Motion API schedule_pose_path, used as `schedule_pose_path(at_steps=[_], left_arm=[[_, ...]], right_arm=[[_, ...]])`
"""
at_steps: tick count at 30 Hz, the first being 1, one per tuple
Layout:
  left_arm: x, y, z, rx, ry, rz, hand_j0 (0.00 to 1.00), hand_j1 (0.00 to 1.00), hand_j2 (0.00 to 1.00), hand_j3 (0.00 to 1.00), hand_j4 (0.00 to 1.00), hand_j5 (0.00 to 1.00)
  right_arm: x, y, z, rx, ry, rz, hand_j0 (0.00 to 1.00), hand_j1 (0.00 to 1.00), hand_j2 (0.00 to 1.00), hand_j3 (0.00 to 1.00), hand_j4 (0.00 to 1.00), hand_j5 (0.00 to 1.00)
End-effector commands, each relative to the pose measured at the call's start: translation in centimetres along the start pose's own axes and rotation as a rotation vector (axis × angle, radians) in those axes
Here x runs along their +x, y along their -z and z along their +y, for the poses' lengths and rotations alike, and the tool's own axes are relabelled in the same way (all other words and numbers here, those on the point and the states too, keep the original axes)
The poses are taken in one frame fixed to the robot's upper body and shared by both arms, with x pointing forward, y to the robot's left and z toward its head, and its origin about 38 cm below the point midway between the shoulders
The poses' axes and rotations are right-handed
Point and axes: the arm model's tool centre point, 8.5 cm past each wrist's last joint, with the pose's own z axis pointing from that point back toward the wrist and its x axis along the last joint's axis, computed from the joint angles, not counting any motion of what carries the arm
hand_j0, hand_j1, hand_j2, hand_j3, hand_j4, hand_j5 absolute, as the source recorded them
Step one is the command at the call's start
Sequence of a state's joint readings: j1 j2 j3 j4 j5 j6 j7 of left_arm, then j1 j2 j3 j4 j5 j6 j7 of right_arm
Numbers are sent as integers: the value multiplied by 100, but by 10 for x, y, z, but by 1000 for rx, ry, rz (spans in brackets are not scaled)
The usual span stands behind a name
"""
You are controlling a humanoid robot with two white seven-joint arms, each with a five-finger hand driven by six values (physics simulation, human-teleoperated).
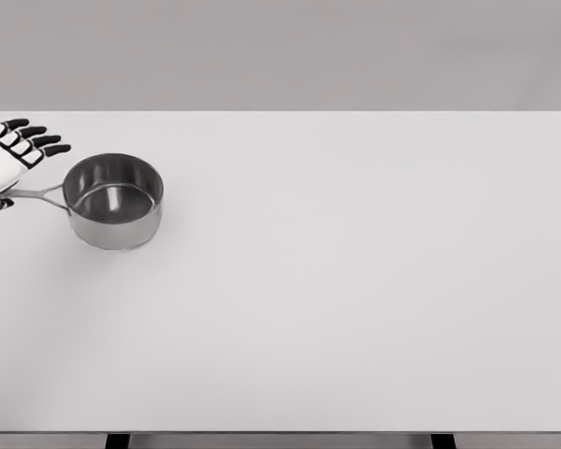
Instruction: Rotate pot handle
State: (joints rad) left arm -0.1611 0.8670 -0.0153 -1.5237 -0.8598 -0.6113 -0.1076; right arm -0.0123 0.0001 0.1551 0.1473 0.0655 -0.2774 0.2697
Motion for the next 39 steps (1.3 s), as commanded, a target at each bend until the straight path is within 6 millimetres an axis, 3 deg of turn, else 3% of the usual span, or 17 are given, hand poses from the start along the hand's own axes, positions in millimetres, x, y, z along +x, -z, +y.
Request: schedule_pose_path(at_steps=[1,39], left_arm=[[3,2,-4,-3,-14,-4,100,100,100,100,100,100],[7,10,-5,-17,-25,-19,100,100,100,100,100,100]], right_arm=[[0,0,0,0,0,0,100,100,100,100,100,100],[0,0,0,0,0,0,100,100,100,100,100,100]])
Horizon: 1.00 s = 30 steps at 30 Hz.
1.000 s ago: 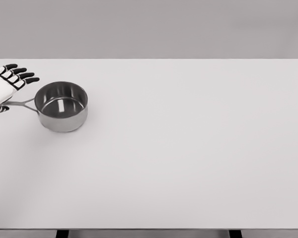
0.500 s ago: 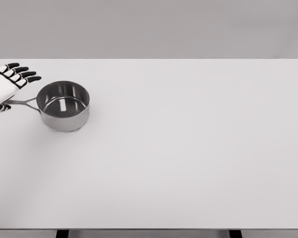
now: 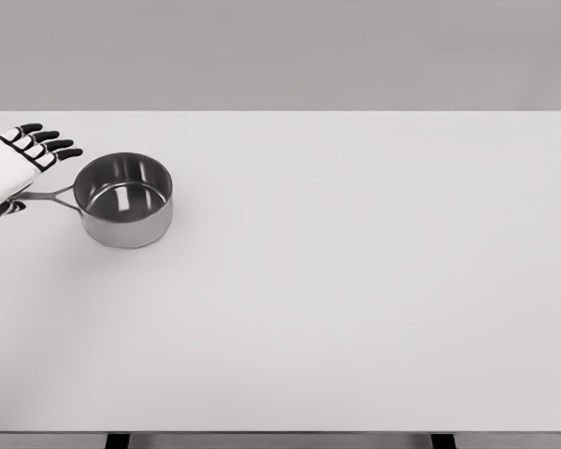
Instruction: Rotate pot handle
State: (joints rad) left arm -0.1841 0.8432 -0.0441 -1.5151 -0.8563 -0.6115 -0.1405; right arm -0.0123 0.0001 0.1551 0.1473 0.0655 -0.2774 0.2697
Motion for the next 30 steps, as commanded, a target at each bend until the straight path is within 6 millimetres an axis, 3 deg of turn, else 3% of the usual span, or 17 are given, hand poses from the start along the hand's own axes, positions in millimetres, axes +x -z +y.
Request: schedule_pose_path(at_steps=[1,22,30], left_arm=[[0,0,0,2,-5,-1,100,100,100,100,100,100],[-6,-6,-12,-9,-74,13,100,100,100,100,100,100],[-17,-11,-31,-43,-136,51,100,100,100,100,100,100]], right_arm=[[0,0,0,0,0,0,100,100,100,100,100,100],[0,0,0,0,0,0,100,100,100,100,100,100],[0,0,0,0,0,0,100,100,100,100,100,100]])
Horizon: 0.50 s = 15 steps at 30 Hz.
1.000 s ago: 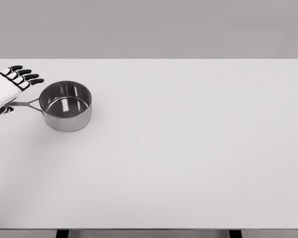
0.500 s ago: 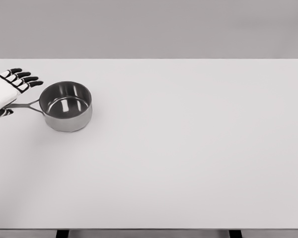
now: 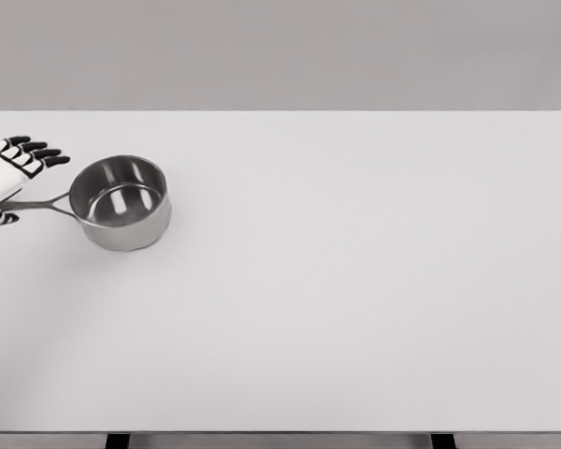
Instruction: Rotate pot handle
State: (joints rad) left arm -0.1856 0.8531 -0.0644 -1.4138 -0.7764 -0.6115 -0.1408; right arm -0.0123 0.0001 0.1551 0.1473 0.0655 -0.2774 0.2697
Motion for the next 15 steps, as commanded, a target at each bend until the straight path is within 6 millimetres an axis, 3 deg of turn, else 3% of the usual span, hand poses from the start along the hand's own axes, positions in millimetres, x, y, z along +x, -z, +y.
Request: schedule_pose_path(at_steps=[1,15], left_arm=[[-4,-2,-9,-14,-28,12,100,100,100,100,100,100],[-10,-4,-16,-31,-43,33,100,100,100,100,100,100]], right_arm=[[0,0,0,0,0,0,100,100,100,100,100,100],[0,0,0,0,0,0,100,100,100,100,100,100]])
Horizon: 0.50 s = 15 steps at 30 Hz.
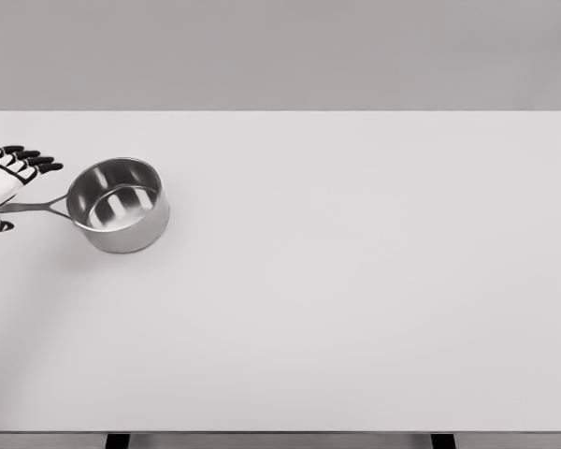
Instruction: Rotate pot handle
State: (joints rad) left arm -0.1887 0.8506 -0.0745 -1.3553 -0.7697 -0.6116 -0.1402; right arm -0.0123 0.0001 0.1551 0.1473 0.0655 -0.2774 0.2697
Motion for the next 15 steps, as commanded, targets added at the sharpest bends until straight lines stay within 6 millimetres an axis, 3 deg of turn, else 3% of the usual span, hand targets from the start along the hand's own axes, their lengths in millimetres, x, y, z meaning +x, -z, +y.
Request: schedule_pose_path(at_steps=[1,15], left_arm=[[-1,-1,-1,1,-7,3,100,100,100,100,100,100],[-6,-3,5,-19,22,12,100,100,100,100,100,100]], right_arm=[[0,0,0,0,0,0,100,100,100,100,100,100],[0,0,0,0,0,0,100,100,100,100,100,100]])
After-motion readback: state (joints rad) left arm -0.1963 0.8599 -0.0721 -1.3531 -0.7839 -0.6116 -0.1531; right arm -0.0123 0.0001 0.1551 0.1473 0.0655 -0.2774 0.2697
